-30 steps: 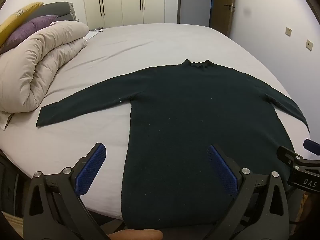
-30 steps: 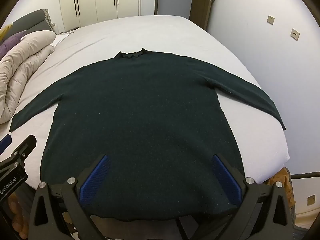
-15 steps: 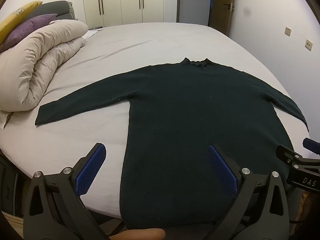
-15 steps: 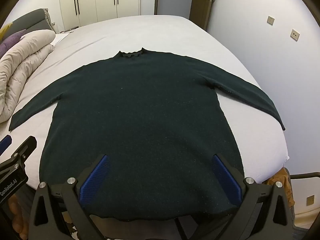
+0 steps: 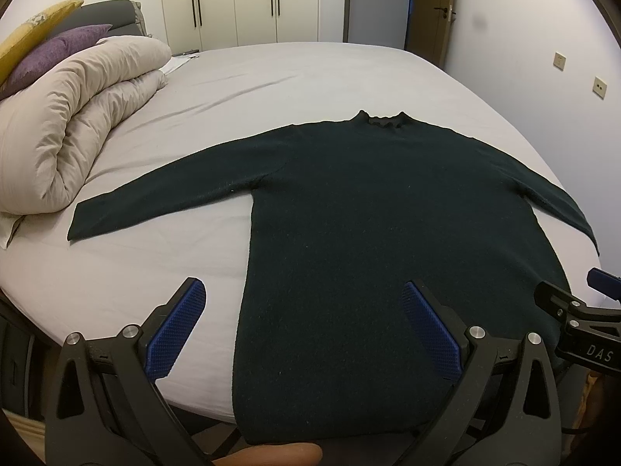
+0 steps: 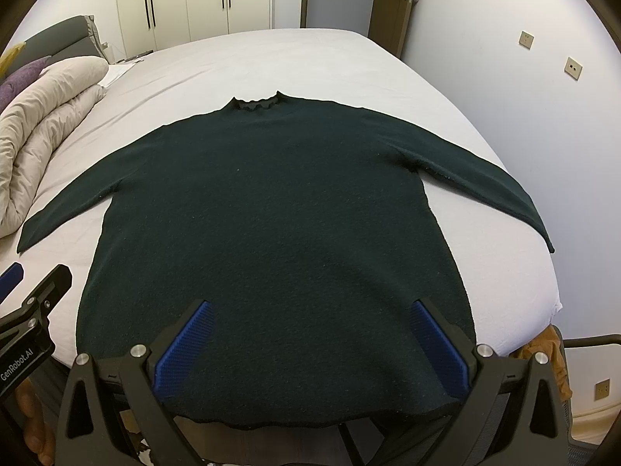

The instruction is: Fold small clothes

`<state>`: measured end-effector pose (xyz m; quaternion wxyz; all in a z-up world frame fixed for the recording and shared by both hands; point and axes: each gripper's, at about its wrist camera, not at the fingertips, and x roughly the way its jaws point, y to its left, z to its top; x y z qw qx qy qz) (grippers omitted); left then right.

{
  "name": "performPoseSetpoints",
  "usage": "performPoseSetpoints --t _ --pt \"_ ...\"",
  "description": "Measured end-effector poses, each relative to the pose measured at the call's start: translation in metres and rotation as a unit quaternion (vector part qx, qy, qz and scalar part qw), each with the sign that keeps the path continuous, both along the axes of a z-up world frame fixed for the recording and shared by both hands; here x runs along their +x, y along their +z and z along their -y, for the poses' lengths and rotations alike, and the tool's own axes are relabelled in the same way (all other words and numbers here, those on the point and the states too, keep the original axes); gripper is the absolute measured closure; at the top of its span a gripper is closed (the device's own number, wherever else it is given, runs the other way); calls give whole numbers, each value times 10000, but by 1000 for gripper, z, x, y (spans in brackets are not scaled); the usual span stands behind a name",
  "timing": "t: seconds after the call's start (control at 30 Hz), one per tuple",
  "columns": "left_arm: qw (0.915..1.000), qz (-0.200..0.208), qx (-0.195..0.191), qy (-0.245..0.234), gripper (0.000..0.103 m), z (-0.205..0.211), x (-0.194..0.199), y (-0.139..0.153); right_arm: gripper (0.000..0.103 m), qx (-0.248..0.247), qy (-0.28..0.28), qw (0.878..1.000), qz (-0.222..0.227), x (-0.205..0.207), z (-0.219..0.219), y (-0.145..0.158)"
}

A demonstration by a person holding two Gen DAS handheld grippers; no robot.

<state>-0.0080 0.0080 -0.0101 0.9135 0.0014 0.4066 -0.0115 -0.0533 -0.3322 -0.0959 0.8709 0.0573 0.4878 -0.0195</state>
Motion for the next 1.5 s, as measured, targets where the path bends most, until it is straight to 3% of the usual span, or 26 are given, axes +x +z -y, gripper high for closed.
performPoseSetpoints --t 0.7,0.77,1.5 --pt "10000 1 -25 6 0 -8 -15 -14 0 10 -1 10000 -1 0 -2 -1" --pt "10000 -15 -11 16 0 1 1 -3 0 8 -3 10000 -4 0 -1 -1" --pt "10000 -42 -36 18 0 -1 0 -10 0 9 -1 10000 -16 0 -3 -2"
